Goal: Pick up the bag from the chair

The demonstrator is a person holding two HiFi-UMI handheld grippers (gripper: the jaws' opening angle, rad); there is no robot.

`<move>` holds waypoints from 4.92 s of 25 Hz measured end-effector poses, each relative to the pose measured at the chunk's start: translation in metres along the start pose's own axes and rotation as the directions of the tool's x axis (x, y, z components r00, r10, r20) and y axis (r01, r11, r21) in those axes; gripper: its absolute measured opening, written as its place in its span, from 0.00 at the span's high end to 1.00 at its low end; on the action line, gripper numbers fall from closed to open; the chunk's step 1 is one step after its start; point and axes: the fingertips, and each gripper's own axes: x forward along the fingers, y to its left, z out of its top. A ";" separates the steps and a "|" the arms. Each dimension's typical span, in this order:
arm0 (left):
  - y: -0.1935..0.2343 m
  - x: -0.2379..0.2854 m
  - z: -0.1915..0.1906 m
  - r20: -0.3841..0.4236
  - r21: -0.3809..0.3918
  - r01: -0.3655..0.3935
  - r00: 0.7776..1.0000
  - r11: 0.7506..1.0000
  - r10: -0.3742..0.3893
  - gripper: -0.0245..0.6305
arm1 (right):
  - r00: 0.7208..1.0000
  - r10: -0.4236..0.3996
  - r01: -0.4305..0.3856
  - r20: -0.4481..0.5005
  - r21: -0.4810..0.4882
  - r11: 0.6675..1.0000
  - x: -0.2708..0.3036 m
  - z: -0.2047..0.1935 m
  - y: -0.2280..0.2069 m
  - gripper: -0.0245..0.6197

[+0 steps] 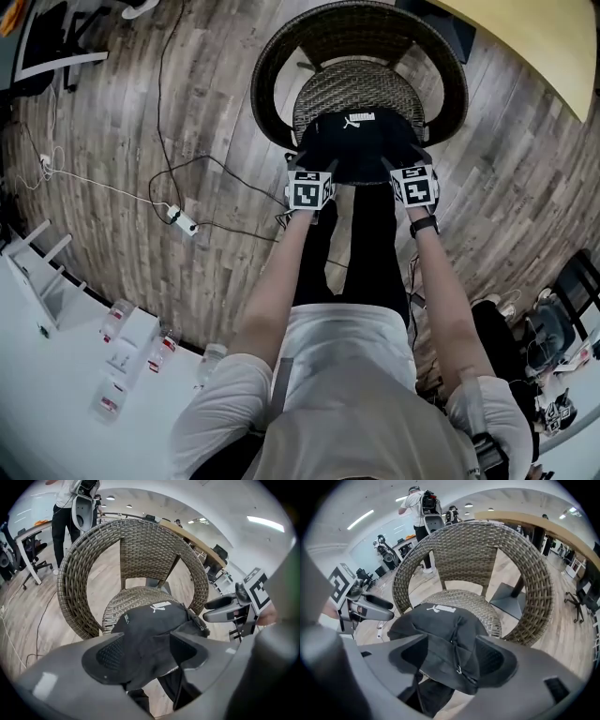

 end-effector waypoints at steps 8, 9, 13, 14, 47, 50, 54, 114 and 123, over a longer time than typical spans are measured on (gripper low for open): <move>0.022 0.034 -0.032 -0.080 -0.032 -0.039 0.996 0.999 0.036 0.50 | 0.996 -0.028 0.025 -0.086 -0.031 0.999 0.037 -0.035 -0.015 0.52; 0.024 0.037 -0.037 -0.090 -0.031 -0.042 0.995 0.999 0.039 0.50 | 0.996 -0.034 0.031 -0.088 -0.034 0.999 0.041 -0.037 -0.017 0.52; 0.027 0.051 -0.047 -0.114 -0.044 -0.045 0.993 0.998 0.040 0.50 | 0.994 -0.047 0.042 -0.100 -0.052 0.998 0.056 -0.043 -0.022 0.52; 0.027 0.055 -0.047 -0.116 -0.054 -0.048 0.992 0.997 0.041 0.51 | 0.993 -0.050 0.044 -0.103 -0.060 0.997 0.061 -0.044 -0.024 0.52; 0.013 0.019 -0.009 -0.062 -0.059 -0.072 0.996 0.996 0.068 0.90 | 0.999 0.019 -0.016 -0.031 0.109 0.994 0.026 -0.014 -0.002 0.82; 0.010 0.008 0.003 -0.042 -0.062 -0.078 0.996 0.995 0.076 0.90 | 1.000 0.012 -0.011 -0.006 0.115 0.993 0.014 -0.004 -0.002 0.82; 0.002 -0.008 0.024 0.003 -0.055 -0.075 0.997 0.996 0.075 0.90 | 0.999 -0.009 0.004 0.042 0.120 0.993 -0.010 0.013 -0.005 0.82; -0.096 -0.436 0.278 0.724 0.218 -0.155 0.688 0.964 -0.053 0.90 | 0.584 -0.248 0.242 0.773 0.126 0.962 -0.443 0.260 0.109 0.82; -0.116 -0.490 0.294 0.804 0.233 -0.180 0.589 0.956 -0.085 0.90 | 0.485 -0.251 0.283 0.838 0.121 0.951 -0.495 0.276 0.123 0.83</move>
